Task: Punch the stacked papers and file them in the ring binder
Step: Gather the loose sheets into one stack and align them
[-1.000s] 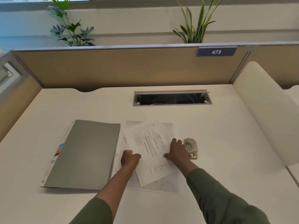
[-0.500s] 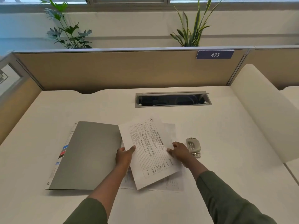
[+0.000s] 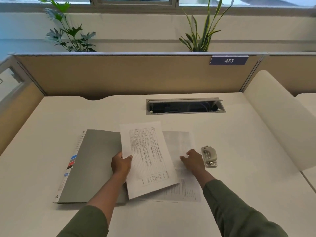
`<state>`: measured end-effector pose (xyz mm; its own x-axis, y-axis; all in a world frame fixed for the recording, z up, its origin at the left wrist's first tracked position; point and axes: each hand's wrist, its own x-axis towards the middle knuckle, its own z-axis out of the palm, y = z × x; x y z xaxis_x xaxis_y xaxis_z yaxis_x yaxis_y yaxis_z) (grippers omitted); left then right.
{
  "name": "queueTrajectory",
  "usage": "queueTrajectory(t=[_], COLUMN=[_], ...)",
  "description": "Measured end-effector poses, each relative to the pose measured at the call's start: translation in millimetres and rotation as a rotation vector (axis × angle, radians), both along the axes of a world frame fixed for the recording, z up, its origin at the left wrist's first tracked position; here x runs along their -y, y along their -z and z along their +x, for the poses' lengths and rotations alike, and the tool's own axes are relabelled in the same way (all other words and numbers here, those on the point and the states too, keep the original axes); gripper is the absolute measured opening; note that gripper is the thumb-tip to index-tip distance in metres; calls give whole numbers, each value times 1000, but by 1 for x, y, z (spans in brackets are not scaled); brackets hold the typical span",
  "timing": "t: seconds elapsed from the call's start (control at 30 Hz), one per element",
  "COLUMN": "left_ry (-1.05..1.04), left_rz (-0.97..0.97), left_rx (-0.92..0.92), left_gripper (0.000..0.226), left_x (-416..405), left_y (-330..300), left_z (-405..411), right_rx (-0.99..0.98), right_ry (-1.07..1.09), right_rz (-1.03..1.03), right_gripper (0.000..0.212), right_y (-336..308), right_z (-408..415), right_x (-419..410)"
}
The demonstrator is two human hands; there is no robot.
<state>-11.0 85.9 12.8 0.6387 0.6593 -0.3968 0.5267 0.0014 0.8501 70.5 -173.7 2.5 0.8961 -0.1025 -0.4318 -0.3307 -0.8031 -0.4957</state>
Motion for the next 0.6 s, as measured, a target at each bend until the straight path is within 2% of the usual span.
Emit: queueTrajectory(t=[0.07, 0.17, 0.43, 0.53, 0.6], left_ry=[-12, -27, -27, -24, -18], left_rz=[42, 74, 31, 11, -3], left_rx=[-17, -47, -48, -42, -35], left_gripper=[22, 18, 28, 28, 28], left_x=[-14, -34, -75, -79, -79], left_y=[-1, 1, -2, -2, -1], left_z=[-2, -9, -17, -19, -20], right_rx=[-40, -91, 15, 151, 230], right_ry=[30, 94, 213, 303, 343], right_rz=[-244, -337, -320, -237, -112], right_gripper=[78, 89, 63, 45, 38], right_y=[-2, 2, 7, 2, -1], right_z=[-4, -10, -9, -10, -11], right_x=[-2, -4, 12, 13, 12])
